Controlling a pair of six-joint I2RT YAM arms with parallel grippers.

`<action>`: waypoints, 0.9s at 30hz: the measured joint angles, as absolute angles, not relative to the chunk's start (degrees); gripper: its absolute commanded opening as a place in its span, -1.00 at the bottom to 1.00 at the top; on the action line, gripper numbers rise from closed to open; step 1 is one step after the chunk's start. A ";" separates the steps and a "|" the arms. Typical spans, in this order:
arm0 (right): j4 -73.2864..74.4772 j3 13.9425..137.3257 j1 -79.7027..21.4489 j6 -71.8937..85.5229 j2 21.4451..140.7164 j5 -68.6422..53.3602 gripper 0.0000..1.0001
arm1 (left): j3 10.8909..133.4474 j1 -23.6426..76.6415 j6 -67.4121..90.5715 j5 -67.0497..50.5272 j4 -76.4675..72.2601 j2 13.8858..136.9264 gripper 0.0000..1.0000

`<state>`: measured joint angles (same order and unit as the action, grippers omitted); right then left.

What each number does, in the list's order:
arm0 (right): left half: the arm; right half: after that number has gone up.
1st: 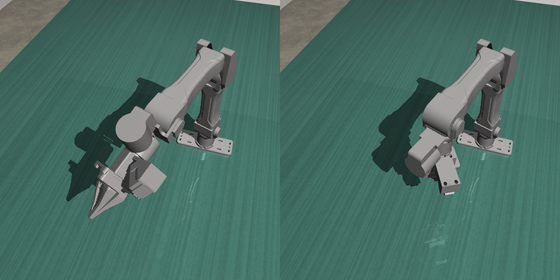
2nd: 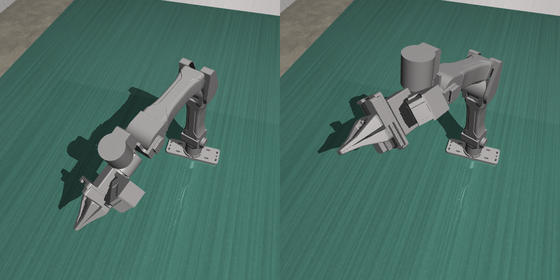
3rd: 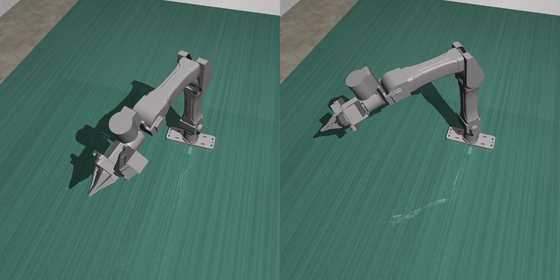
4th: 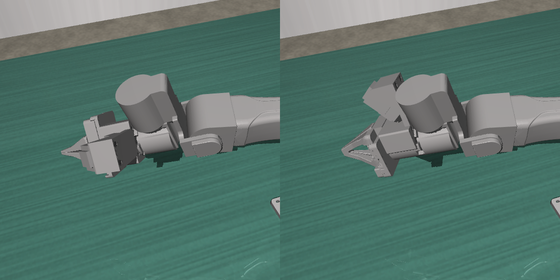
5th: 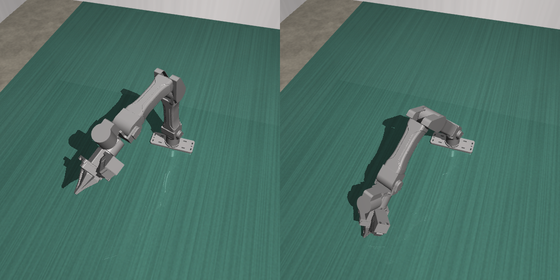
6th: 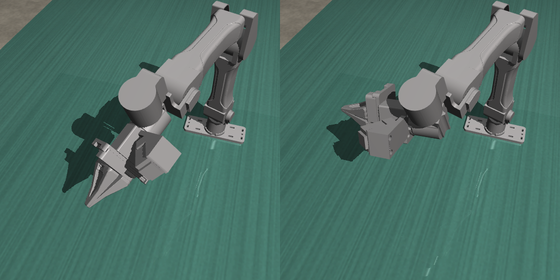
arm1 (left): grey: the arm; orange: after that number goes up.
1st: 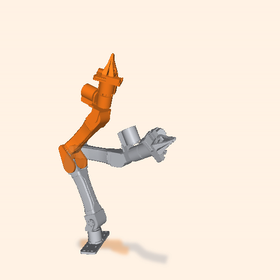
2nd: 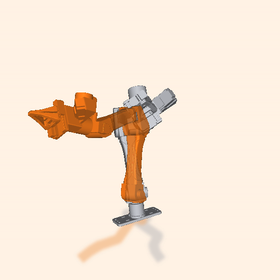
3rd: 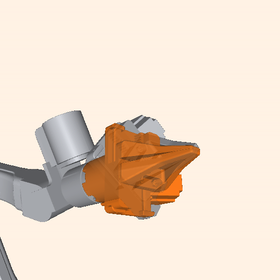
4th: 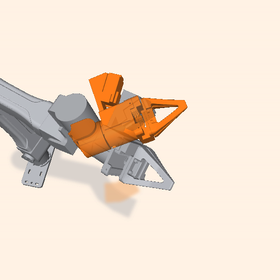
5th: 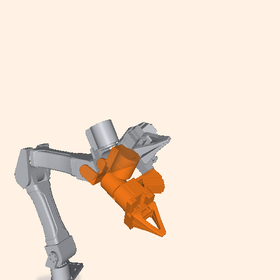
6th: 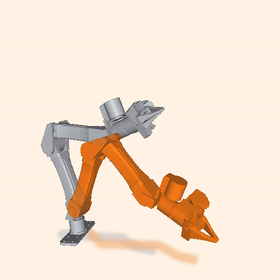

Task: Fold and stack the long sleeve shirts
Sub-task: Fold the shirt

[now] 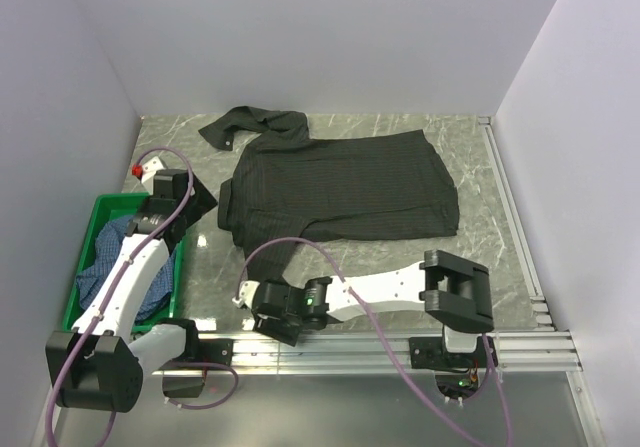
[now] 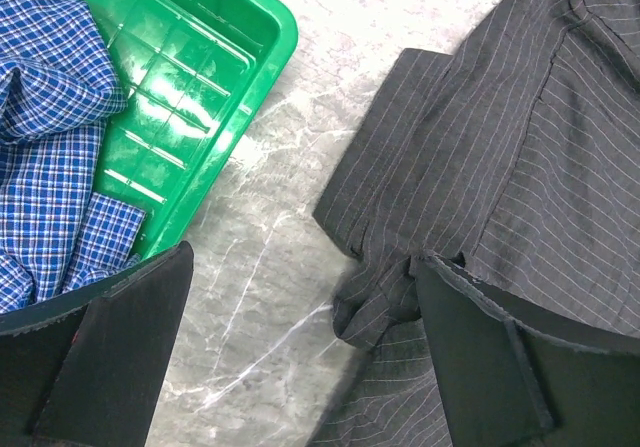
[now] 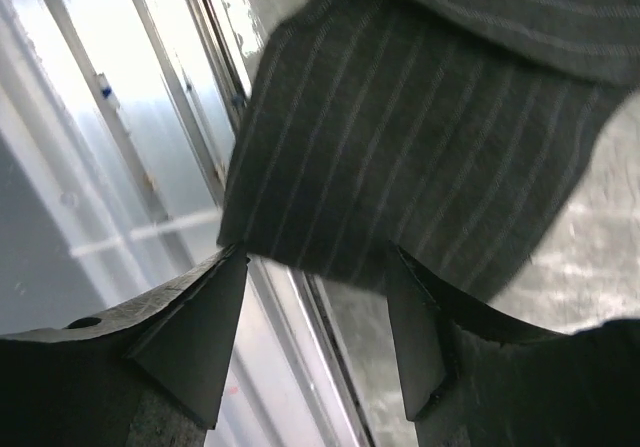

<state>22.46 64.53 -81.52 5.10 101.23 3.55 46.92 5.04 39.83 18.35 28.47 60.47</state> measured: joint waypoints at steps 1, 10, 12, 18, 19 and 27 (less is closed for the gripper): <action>22.44 65.04 -81.71 4.80 101.97 3.86 0.28 | 46.87 5.04 39.86 18.39 28.45 60.47 0.99; 22.20 66.87 -82.00 2.17 106.50 6.68 -0.29 | 46.83 5.04 39.88 18.81 28.47 60.47 0.99; 22.15 66.94 -82.37 2.04 106.50 6.33 -0.67 | 46.83 4.99 39.86 18.90 28.47 60.47 0.99; 23.64 67.99 -81.97 1.65 106.43 8.78 -1.00 | 46.83 4.82 39.86 18.85 28.47 60.51 0.99; 24.18 68.34 -81.54 1.63 106.30 9.04 -1.00 | 46.83 4.78 39.86 18.85 28.47 60.51 0.99; 28.95 75.35 -66.02 4.91 99.44 5.10 -1.00 | 46.46 4.67 39.81 18.26 28.25 60.51 0.99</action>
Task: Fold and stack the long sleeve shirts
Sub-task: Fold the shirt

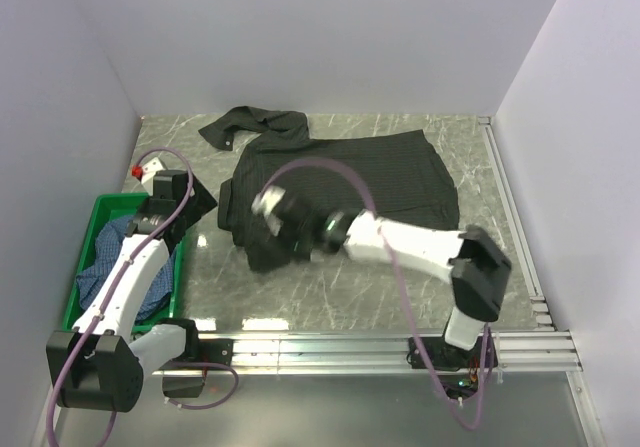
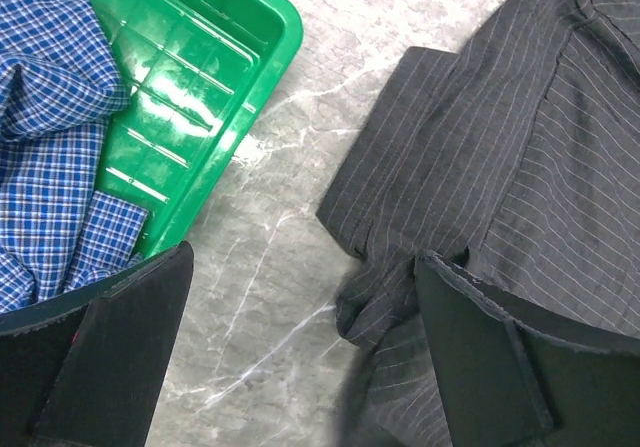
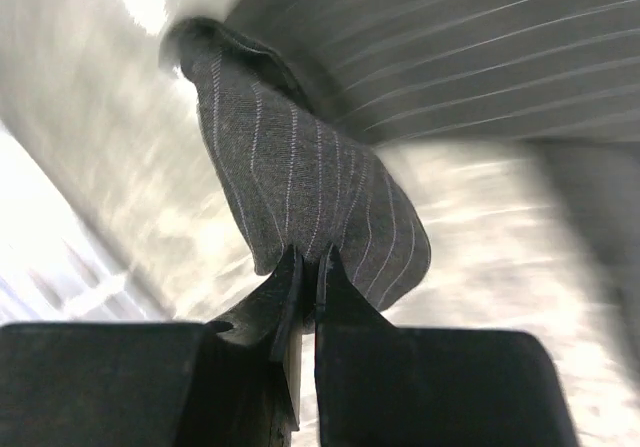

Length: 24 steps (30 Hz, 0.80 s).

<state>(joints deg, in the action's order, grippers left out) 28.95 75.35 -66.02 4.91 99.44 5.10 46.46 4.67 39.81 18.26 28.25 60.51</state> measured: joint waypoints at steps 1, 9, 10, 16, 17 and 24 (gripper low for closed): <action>29.08 76.95 -62.28 5.91 98.32 3.90 -1.00 | 46.39 4.67 39.79 18.02 28.18 60.51 0.98; 28.82 84.51 -37.87 17.50 94.83 -4.01 -0.99 | 46.17 4.64 39.57 15.18 27.66 61.01 0.92; 29.08 84.51 -35.81 19.16 94.89 -5.15 -0.99 | 46.17 4.62 39.55 14.57 27.46 61.30 0.92; 29.65 84.53 -27.27 27.51 96.86 -10.66 -0.91 | 45.98 4.56 39.40 10.00 27.18 64.25 0.86; 29.91 84.79 -26.41 28.08 97.45 -10.92 -0.86 | 45.80 4.56 39.48 8.88 27.20 64.79 0.85; 31.88 92.25 -23.33 30.37 103.59 -9.78 -0.35 | 41.60 4.56 41.52 1.19 26.74 67.00 0.76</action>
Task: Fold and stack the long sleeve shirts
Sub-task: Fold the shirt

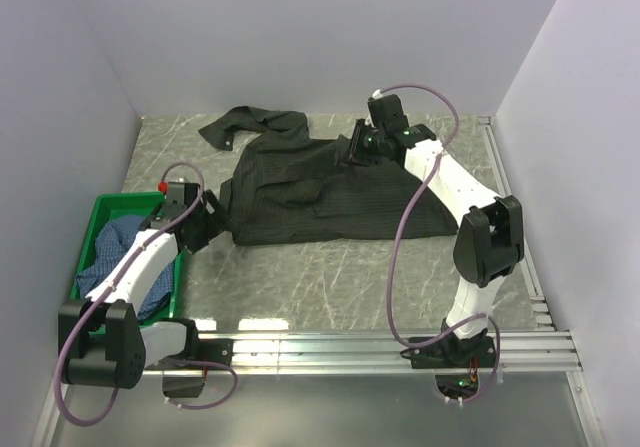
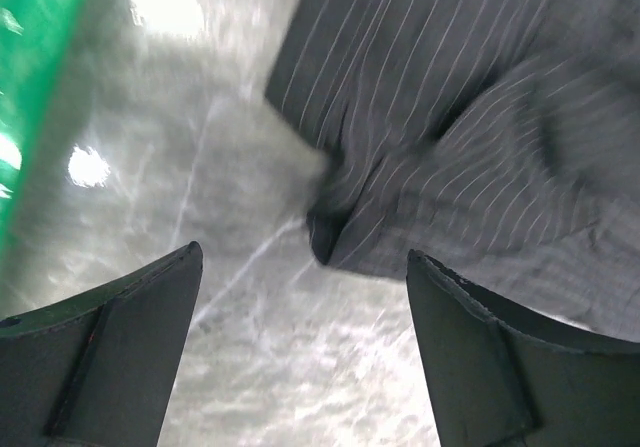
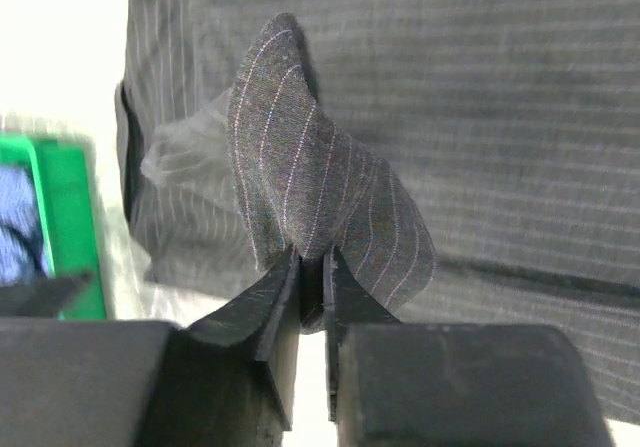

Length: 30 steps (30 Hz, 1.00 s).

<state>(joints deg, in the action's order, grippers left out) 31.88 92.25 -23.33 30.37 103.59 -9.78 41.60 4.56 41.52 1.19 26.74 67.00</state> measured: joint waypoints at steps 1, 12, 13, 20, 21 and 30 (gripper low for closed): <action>31.90 92.92 -23.09 30.61 104.03 -8.97 -0.28 | 40.88 4.58 41.89 0.38 26.68 67.13 0.75; 30.09 85.65 -13.82 32.64 100.27 -2.68 0.38 | 36.88 6.20 46.94 -5.80 23.33 69.71 0.71; 29.89 83.44 -12.62 32.82 98.94 -2.44 0.38 | 36.82 6.55 47.42 -6.11 22.94 70.26 0.70; 27.27 61.98 -2.28 36.25 86.08 -2.61 0.41 | 36.62 9.02 50.74 -6.31 19.22 74.17 0.65; 26.79 59.20 0.10 36.69 84.79 -2.57 0.42 | 36.42 9.28 51.35 -6.20 18.52 74.52 0.62; 21.71 44.42 15.07 41.12 80.66 -5.48 0.39 | 35.14 11.68 55.68 -5.43 12.29 77.93 0.53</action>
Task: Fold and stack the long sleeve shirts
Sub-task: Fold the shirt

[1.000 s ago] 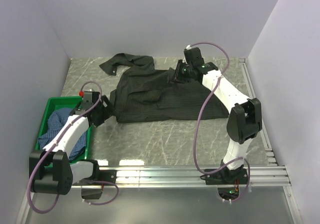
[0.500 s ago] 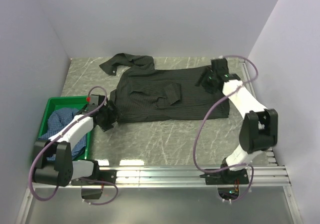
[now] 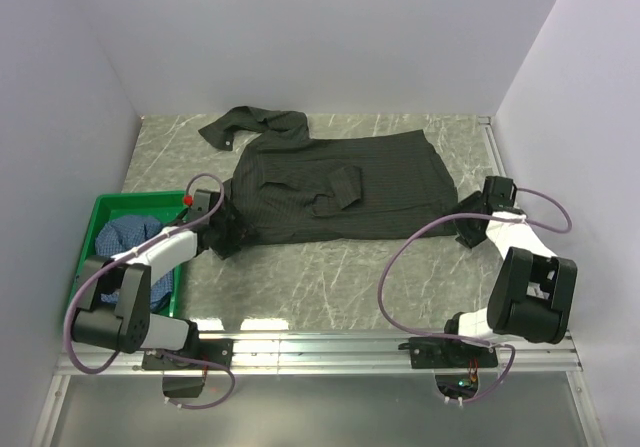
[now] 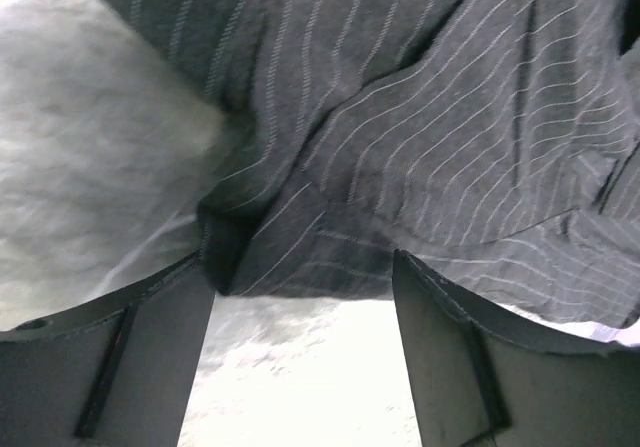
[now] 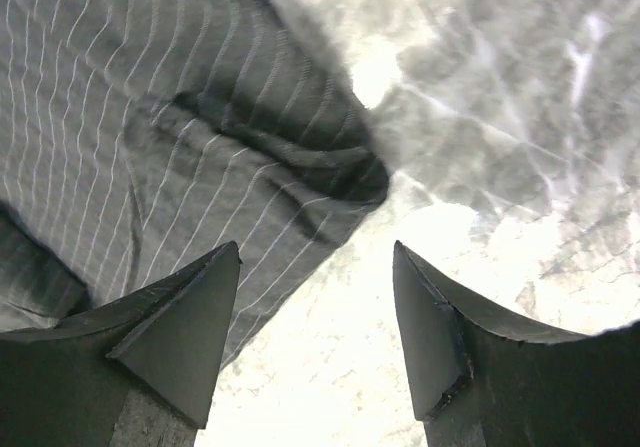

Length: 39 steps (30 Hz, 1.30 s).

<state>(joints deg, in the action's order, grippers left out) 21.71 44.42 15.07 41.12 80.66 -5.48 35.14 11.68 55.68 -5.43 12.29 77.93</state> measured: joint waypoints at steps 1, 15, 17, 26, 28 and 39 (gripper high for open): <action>20.91 43.62 15.77 41.63 80.42 -5.87 0.39 | 35.14 11.94 56.07 -5.34 11.46 78.26 0.52; 9.82 36.64 17.61 46.09 81.97 -8.10 0.21 | 34.44 12.84 57.82 -3.53 7.44 79.77 0.22; 8.56 36.56 17.69 46.46 82.50 -8.14 0.15 | 34.44 12.88 57.98 -3.22 7.11 79.99 0.14; 6.15 36.62 18.35 46.68 84.93 -6.83 -0.73 | 36.07 12.99 58.06 -1.34 9.13 82.15 -0.57; 7.55 36.88 18.37 46.15 84.82 -6.04 -0.83 | 37.06 13.04 57.76 -0.30 11.55 82.24 -0.64; 20.32 39.46 18.37 42.33 77.62 -1.34 -0.70 | 40.27 13.69 55.16 3.36 23.55 78.11 -0.56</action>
